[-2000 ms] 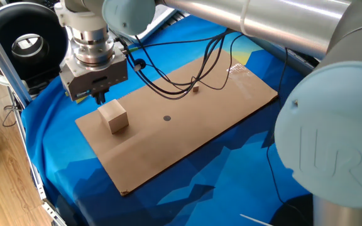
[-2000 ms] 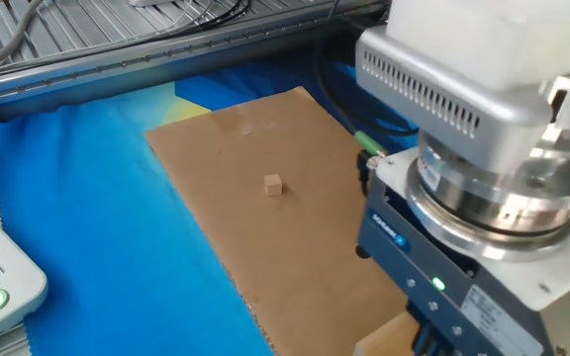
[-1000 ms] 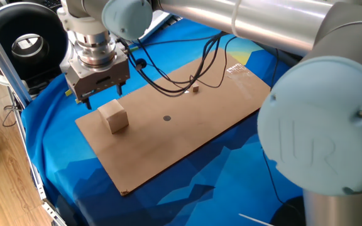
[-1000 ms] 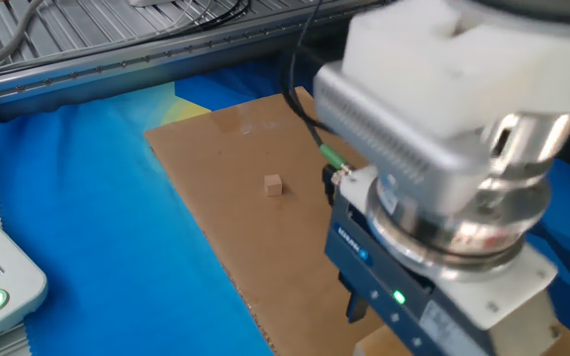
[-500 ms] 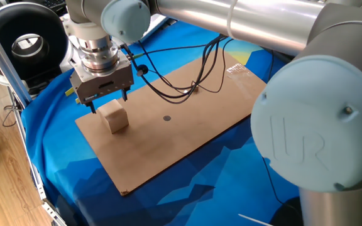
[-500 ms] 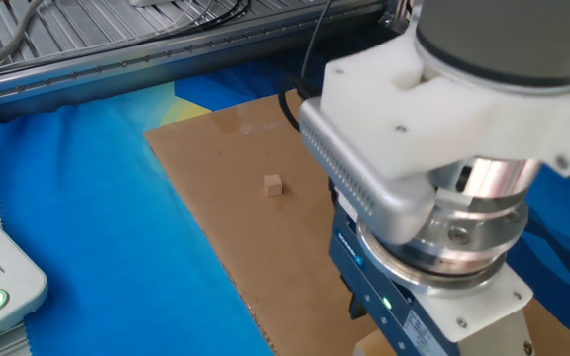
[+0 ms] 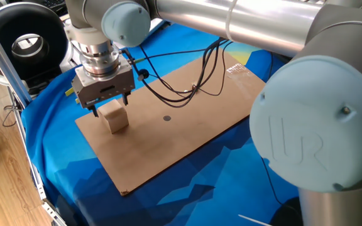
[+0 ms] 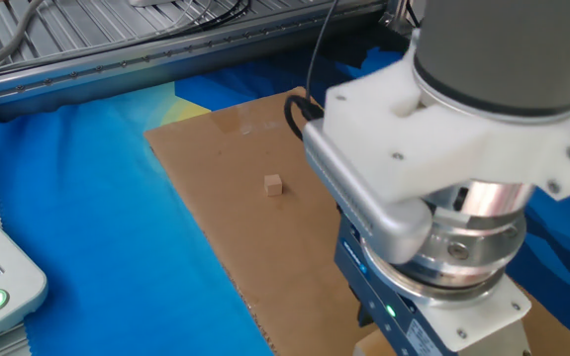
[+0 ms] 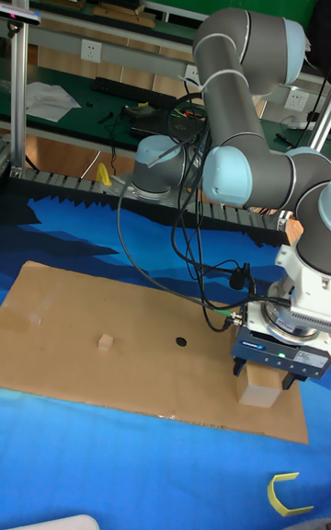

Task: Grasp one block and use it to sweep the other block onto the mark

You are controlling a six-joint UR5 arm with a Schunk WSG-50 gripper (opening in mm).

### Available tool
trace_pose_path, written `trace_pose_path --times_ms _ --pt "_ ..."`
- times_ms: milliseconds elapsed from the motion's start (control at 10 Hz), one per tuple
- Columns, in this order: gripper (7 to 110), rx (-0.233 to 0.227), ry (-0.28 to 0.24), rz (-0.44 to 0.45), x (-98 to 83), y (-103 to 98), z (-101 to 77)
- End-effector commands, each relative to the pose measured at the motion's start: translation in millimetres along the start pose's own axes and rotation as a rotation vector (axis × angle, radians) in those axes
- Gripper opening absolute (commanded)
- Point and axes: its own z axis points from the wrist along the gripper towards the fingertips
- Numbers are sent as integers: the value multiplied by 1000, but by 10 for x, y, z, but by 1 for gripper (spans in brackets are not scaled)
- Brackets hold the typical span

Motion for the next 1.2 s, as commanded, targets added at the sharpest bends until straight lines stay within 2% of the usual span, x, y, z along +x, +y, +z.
trace_pose_path --times_ms 0,300,500,600,700,800,900,1100 --pt "66 -12 8 -18 97 58 55" --pt "66 -21 1 -34 115 92 94" --pt "66 -7 0 -12 101 53 93" --pt "44 19 5 28 99 -10 55" --pt "44 39 6 44 97 -63 20" --pt "44 27 6 43 96 -29 -2" --pt "7 18 -2 47 74 -8 -23" --pt "7 -22 -11 55 -1 59 -151"
